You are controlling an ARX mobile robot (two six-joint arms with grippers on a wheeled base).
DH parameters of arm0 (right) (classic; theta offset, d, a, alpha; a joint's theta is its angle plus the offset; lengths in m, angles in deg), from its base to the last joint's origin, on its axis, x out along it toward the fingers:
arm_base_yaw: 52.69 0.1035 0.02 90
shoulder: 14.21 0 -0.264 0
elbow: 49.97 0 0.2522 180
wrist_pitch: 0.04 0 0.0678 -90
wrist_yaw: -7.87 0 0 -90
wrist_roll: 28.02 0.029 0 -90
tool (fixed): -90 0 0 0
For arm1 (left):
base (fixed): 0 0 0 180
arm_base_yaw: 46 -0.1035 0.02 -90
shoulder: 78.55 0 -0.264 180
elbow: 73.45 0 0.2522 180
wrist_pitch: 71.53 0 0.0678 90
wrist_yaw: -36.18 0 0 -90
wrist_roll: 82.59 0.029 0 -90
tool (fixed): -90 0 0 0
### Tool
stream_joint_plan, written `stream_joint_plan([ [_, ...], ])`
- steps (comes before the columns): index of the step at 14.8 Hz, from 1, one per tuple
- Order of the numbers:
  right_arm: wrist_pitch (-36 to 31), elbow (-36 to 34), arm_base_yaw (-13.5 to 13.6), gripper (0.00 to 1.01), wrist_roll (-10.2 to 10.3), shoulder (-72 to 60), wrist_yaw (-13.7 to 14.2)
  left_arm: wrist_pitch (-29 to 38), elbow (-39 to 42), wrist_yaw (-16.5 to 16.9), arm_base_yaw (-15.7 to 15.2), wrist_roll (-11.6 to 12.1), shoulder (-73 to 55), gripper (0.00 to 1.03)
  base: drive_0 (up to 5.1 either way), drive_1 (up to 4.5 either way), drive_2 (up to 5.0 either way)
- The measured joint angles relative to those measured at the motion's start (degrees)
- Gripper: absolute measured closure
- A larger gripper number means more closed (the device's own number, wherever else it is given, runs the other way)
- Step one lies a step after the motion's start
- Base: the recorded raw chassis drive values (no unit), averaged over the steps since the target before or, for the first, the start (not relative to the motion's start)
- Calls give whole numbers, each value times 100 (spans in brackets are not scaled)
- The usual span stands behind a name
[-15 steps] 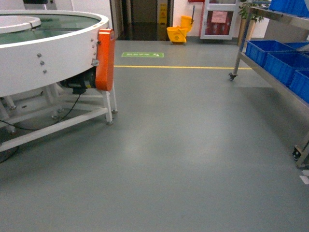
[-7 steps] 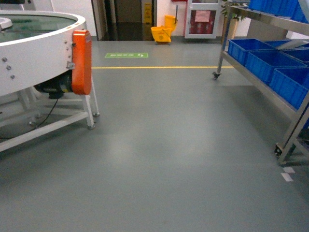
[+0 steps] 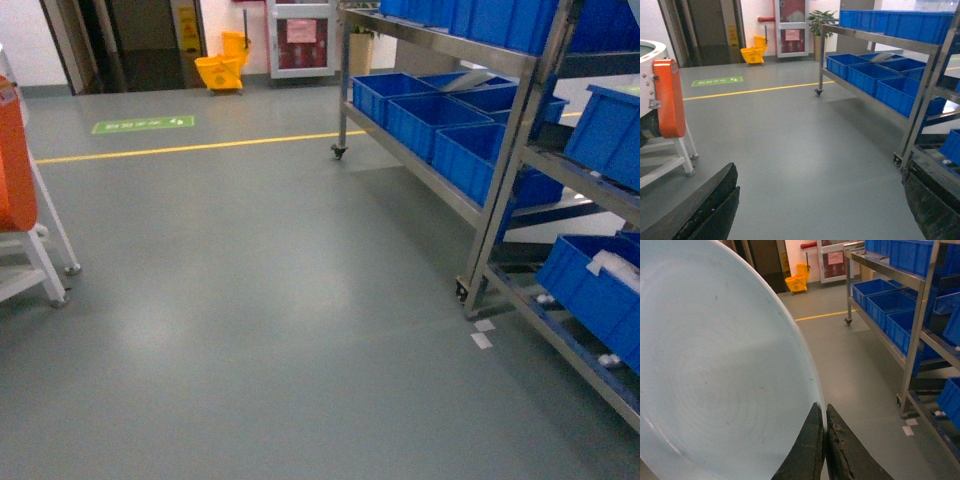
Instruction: Place blue tray on left shelf second layer neatly
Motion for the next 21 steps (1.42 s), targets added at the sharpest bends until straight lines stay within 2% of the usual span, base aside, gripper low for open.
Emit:
stream_joint_plan([
  [13,0,0,0,99,2,0,0,-2,0,0,0,0,0,5,-152,-152,-152],
  [21,7,-2,0,99,0,2,-2,0,0,0,0,0,0,5,-171,194,-536],
])
